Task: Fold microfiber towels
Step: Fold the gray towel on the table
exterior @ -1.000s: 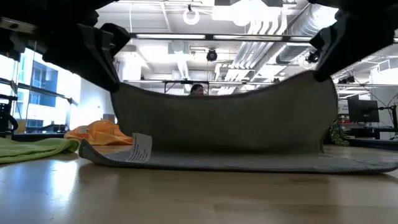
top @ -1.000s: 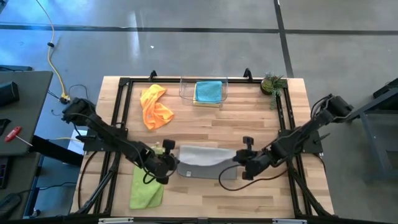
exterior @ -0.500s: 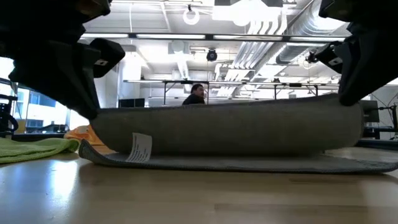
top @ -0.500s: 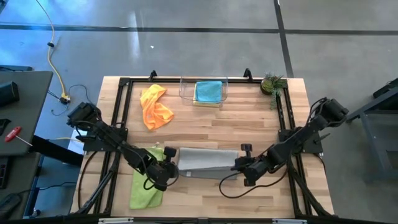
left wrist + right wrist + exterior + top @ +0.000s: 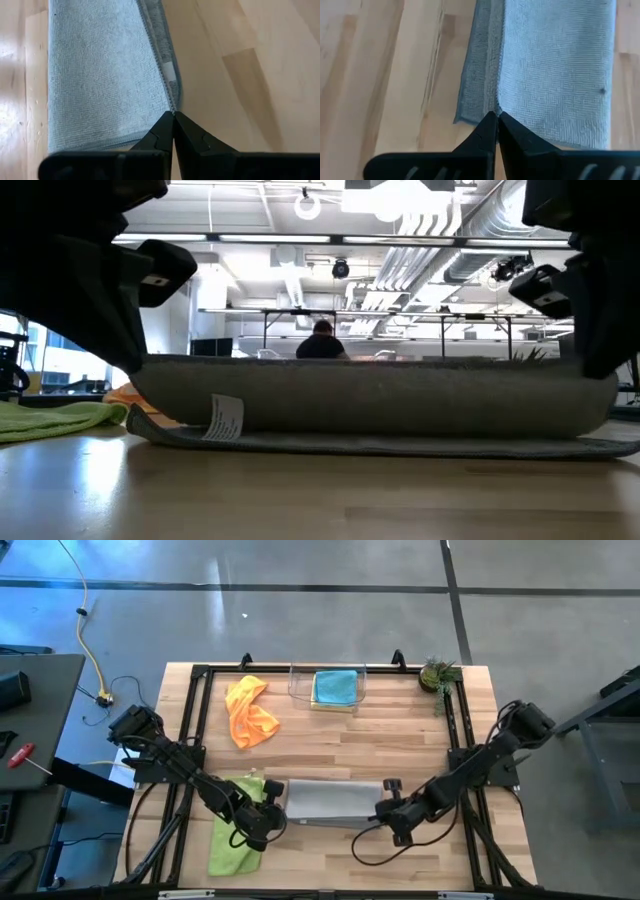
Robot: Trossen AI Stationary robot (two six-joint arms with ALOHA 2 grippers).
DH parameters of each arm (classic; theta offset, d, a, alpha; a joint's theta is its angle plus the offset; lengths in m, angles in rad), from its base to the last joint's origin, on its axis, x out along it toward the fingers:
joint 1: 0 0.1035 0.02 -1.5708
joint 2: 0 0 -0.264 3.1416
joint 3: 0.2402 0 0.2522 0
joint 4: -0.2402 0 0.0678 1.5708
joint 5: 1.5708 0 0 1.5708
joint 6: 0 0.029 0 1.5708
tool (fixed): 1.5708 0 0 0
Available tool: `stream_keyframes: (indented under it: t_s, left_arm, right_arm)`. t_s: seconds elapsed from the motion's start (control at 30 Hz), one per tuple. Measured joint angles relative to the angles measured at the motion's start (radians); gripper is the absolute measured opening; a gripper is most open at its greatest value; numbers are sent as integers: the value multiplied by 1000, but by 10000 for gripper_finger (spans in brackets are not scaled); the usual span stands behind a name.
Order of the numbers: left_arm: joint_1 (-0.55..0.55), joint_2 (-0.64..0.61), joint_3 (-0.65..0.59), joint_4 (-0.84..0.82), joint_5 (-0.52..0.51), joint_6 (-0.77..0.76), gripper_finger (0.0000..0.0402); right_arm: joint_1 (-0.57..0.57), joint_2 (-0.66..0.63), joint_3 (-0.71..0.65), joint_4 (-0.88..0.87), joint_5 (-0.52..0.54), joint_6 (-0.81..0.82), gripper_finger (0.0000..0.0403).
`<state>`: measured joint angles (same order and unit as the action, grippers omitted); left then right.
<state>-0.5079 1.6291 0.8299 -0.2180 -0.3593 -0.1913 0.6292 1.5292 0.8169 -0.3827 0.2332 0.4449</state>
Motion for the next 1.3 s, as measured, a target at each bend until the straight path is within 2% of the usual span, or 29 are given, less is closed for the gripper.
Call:
stream_keyframes:
  t_s: [0.23, 0.33, 0.63, 0.8, 0.87, 0.97, 1.07, 1.13, 1.3]
  left_arm:
    - [1, 0, 0, 0, 19, 0, 0]
    - [0, 0, 0, -1, 21, -14, 9]
    - [10, -7, 0, -14, 66, -24, 90]
    - [24, -53, 6, -84, 66, -19, 119]
    - [47, -67, 6, -92, 93, -12, 112]
    - [104, -71, -20, -2, 215, 37, 79]
    - [169, -71, -79, 140, 312, 103, 31]
    - [214, -68, -108, 211, 333, 126, 9]
    - [312, -68, -133, 321, 317, 206, 12]
  right_arm:
    - [0, 41, 0, 16, -32, -23, 2]
    - [0, 42, 0, 29, -82, -25, 15]
    - [-3, 33, 0, 59, -90, 28, 134]
    - [-10, -20, 21, 32, -104, 27, 165]
    - [-24, -50, 21, 18, -107, 37, 157]
    - [-51, -68, -7, 29, -68, 55, 115]
    - [-71, -67, -84, 170, -8, 48, 48]
    - [-94, -67, -158, 313, -4, 62, 13]
    - [-167, -65, -335, 649, 40, 179, 25]
